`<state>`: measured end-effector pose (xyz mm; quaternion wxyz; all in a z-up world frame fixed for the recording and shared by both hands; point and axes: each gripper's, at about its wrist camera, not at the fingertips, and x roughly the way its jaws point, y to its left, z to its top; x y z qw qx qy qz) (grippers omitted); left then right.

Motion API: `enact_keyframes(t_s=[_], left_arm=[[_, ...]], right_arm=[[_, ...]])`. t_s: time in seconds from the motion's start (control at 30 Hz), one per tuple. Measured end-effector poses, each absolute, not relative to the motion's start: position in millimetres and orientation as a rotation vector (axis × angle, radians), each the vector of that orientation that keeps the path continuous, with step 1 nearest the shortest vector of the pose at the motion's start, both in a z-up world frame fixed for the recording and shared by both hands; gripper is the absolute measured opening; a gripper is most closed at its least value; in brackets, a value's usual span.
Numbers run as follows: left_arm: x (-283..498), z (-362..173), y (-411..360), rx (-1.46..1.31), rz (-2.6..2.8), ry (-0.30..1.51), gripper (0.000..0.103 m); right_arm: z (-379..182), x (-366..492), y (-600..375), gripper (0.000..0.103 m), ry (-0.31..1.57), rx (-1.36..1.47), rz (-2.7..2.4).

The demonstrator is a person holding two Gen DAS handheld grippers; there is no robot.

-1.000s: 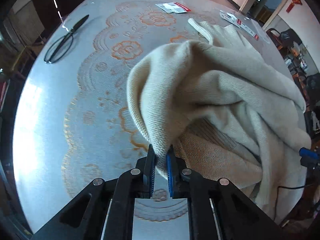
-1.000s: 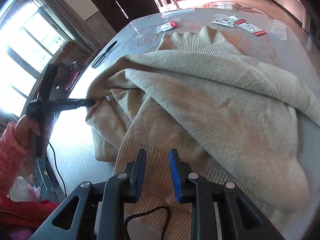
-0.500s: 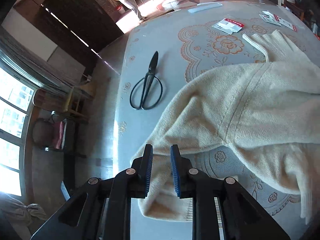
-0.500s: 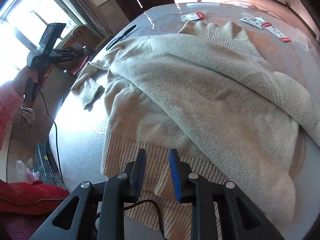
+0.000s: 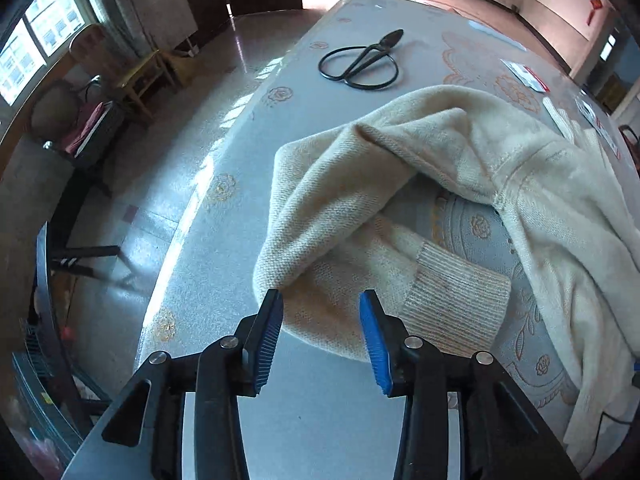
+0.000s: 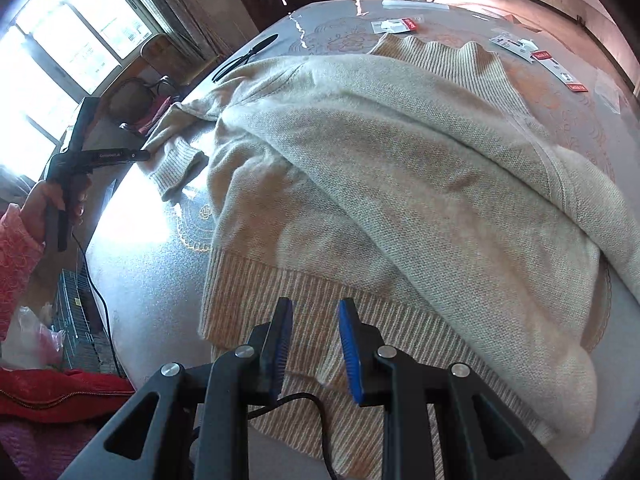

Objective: Fold clothes
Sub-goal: 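Lift the sweater hem with the left tool and lay it over the body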

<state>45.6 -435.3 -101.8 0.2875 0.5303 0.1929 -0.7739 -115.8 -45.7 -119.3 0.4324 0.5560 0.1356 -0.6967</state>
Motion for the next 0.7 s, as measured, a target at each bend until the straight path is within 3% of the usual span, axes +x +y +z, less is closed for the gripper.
enact_keyframes(t_s=[0.13, 0.37, 0.47, 0.5, 0.57, 0.7], left_arm=[[48.2, -97.9, -468.5, 1.366, -2.051, 0.527, 0.053], [28.3, -125.0, -469.9, 1.507, -2.184, 0.655, 0.053], [20.3, -132.0, -456.5, 1.535, -2.181, 0.505, 0.054], [19.2, -130.8, -456.6, 1.538, -2.186, 0.495, 0.051], [17.7, -126.6, -460.2, 1.557, -2.177, 0.474, 0.020], [15.6, -104.1, -462.2, 1.553, -2.091, 0.106, 0.014]], right_arm=[[-117.0, -106.7, -55.9, 0.023, 0.364, 1.379, -1.713], [-108.7, -103.1, -64.1, 0.023, 0.357, 1.368, -1.730], [-108.8, -105.7, -64.1, 0.023, 0.345, 1.379, -1.750], [-109.0, -106.6, -63.4, 0.023, 0.339, 1.385, -1.756], [-109.0, -107.8, -62.2, 0.023, 0.330, 1.392, -1.764], [-107.1, -112.0, -60.0, 0.023, 0.313, 1.392, -1.781]])
